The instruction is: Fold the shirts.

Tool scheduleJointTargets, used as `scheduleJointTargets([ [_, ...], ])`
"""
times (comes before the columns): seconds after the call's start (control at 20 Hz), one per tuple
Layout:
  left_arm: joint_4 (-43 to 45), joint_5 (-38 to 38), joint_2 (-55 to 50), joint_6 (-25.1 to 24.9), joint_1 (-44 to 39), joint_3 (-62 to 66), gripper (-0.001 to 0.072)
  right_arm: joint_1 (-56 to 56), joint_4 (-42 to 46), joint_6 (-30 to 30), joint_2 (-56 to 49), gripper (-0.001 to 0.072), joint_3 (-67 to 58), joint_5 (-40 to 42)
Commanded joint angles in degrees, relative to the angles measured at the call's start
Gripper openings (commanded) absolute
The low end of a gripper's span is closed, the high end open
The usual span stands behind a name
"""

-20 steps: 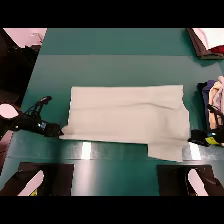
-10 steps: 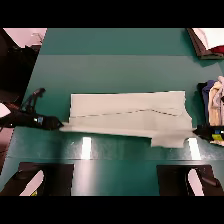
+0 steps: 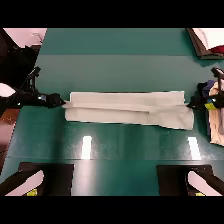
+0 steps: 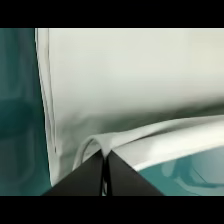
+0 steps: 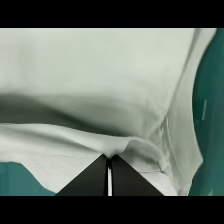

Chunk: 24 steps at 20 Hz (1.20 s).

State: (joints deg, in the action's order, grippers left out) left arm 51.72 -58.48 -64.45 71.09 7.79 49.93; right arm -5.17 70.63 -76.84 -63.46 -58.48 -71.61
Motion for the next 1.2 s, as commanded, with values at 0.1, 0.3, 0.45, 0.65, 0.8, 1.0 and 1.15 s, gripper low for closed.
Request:
scheduleJointTargets([
  [0.1,-3.3,5.9,-10.6,-1.4,0.0,5.0,0.0024,3.6,-0.5,-1.3,-14.6,0.0016,-12.0,1.2],
  [0.3,-7.5,11.4,-12.0,-1.4,0.1,6.0,0.055,3.7,-4.9,-4.4,-21.8,0.0167,-19.3,2.7],
  [0.45,-10.5,10.9,-11.8,-1.5,0.1,8.9,0.0591,1.5,-13.3,-4.2,-25.1,0.0419,-25.1,2.5],
  [0.65,-11.5,1.8,-11.7,-1.5,0.0,12.8,0.0589,-2.6,-13.7,0.0,-23.8,0.0419,-26.3,-2.9],
  [0.8,-11.5,-3.1,-11.7,-2.6,0.0,12.7,0.0054,-8.0,-13.6,2.7,-21.8,0.053,-21.4,-7.2],
  [1.0,-11.5,-4.9,-11.7,-2.5,-0.9,12.7,0.0024,-15.0,-13.9,5.0,-22.8,0.0683,-13.0,-9.4],
  [1.15,-11.4,-5.0,-11.7,-2.5,-4.7,12.6,0.0024,-17.3,-14.1,7.7,-26.4,0.0673,-10.3,-9.6],
])
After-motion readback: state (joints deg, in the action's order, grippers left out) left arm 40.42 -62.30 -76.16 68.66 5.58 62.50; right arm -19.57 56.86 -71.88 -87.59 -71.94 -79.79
